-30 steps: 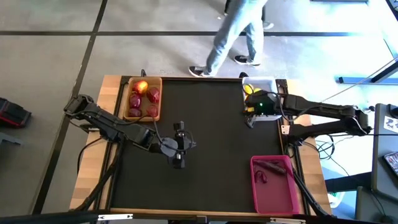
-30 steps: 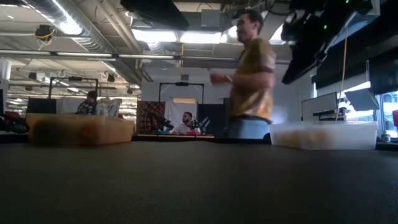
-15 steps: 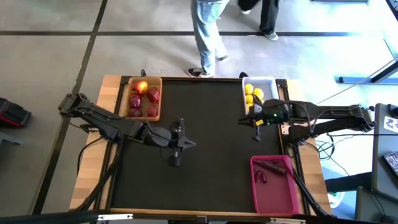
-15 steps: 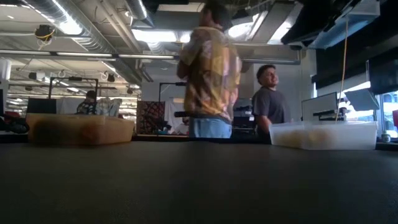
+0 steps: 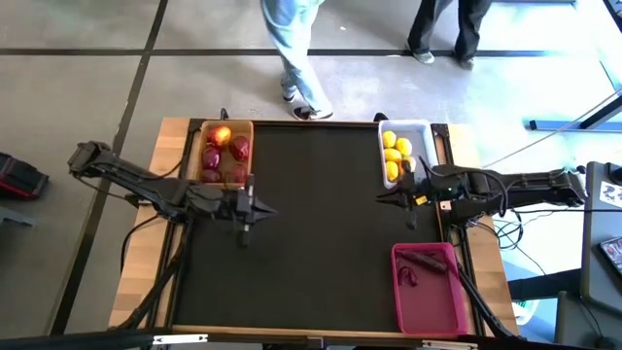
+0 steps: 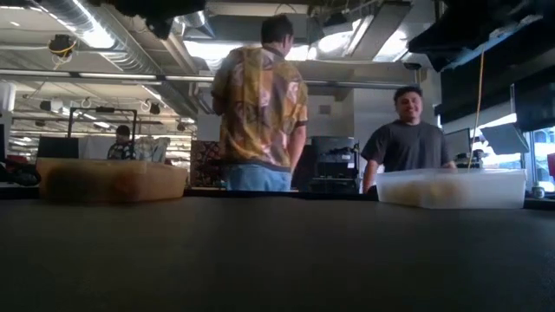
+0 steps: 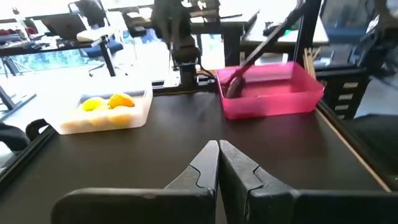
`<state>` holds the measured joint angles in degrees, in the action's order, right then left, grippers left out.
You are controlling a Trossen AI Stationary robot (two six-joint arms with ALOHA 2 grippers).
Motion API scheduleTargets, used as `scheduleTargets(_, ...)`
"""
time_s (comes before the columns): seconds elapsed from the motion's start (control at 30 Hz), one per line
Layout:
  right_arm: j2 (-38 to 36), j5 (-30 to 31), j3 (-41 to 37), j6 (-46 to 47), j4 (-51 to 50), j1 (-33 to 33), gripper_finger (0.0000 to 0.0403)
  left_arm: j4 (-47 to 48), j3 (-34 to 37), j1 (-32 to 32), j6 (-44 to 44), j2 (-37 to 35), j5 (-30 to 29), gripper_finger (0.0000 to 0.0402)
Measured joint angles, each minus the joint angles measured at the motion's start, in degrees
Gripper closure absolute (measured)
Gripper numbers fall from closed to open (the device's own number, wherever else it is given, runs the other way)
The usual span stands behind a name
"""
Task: Sort produce into baskets
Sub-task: Return to Home Position
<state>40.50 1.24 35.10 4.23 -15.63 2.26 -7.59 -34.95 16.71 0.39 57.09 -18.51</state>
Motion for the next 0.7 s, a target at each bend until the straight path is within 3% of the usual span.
scheduleTargets(0.27, -9.0, -4.3, -9.4, 0.1, 7.7, 0.0, 0.0400, -3.0, 8.9, 0.0, -0.8, -10.5, -0.2, 0.0396)
scheduleTargets(0.7, -21.0, -5.6, -20.6, 3.1, 11.8, 0.0, 0.0400, -5.0, 20.9, 0.0, -3.7, -26.6, -2.1, 0.0396)
